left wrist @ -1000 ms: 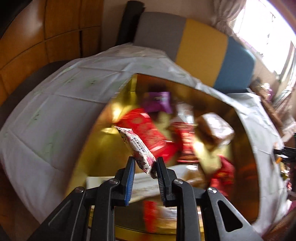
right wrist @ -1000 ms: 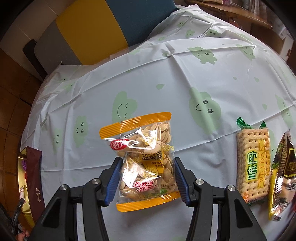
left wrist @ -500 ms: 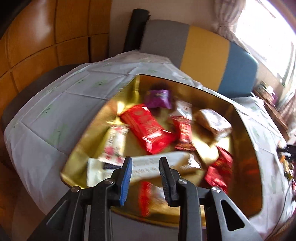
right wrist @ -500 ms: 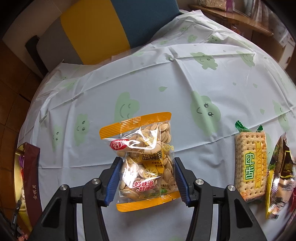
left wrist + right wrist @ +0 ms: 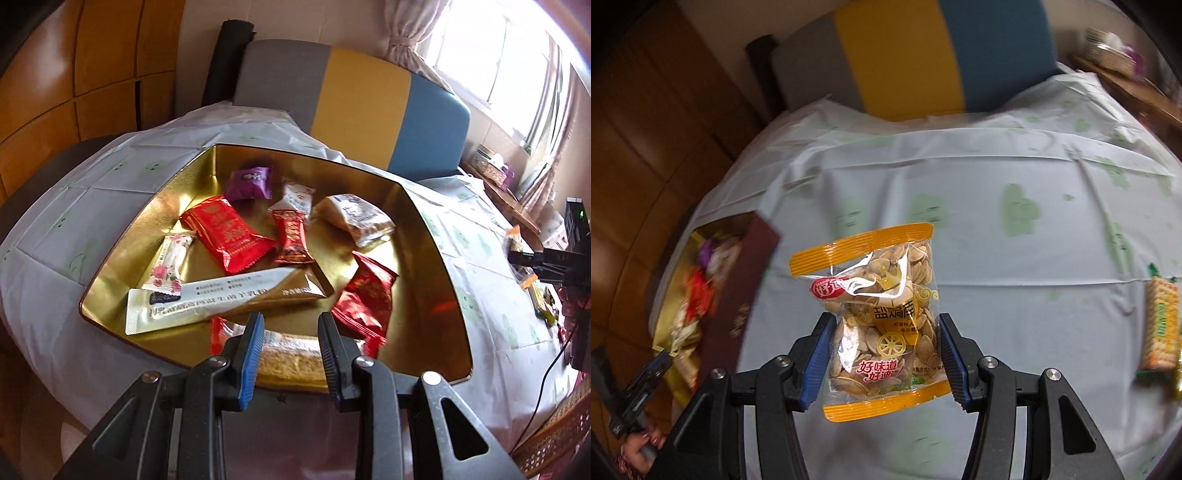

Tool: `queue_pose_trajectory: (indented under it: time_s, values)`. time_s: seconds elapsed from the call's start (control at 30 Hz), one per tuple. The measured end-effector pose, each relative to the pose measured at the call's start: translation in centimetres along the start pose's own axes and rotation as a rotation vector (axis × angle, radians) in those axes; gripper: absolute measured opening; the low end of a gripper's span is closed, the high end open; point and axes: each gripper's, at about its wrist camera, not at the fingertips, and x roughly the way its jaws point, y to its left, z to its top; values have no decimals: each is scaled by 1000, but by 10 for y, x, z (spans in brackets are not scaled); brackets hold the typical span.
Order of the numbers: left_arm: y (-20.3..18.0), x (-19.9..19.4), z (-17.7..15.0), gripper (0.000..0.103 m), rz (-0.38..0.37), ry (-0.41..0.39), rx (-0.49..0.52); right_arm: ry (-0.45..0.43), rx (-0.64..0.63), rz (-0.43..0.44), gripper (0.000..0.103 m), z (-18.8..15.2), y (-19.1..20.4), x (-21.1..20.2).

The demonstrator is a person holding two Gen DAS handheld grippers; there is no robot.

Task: Organize snacks
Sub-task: 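Carry the orange-edged pistachio bag into the gold tin and open the right tool, then move the right tool to the red foil packet while the left tool moves toward the WEIDAN cracker pack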

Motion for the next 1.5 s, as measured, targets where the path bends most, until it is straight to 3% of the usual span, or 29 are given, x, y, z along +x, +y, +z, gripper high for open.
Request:
queue_pose_trajectory:
  time_s: [0.3,0.57,1.0,1.13,1.23,1.3,1.5]
  values:
    - [-11,-7,-10,30,-21,-15,58,30,-122,170,56,-31,105,10]
    - [-6,-15,-13,30,-24,-32,56,56,-219,225,56,-48,173,25]
    - [9,-30,-18,30,-19,-67,53,88,-326,15,59,-12,213,82]
    - [12,-32,-19,30,-21,-73,43,56,-365,-66,59,-2,218,92]
    - [14,-33,-19,30,-23,-76,38,25,-359,-112,68,1,217,92]
    - [15,-34,-20,30,-26,-77,34,1,-335,-108,75,0,212,87]
    - [14,-34,-18,30,-30,-75,28,-22,-325,-73,75,-8,205,71]
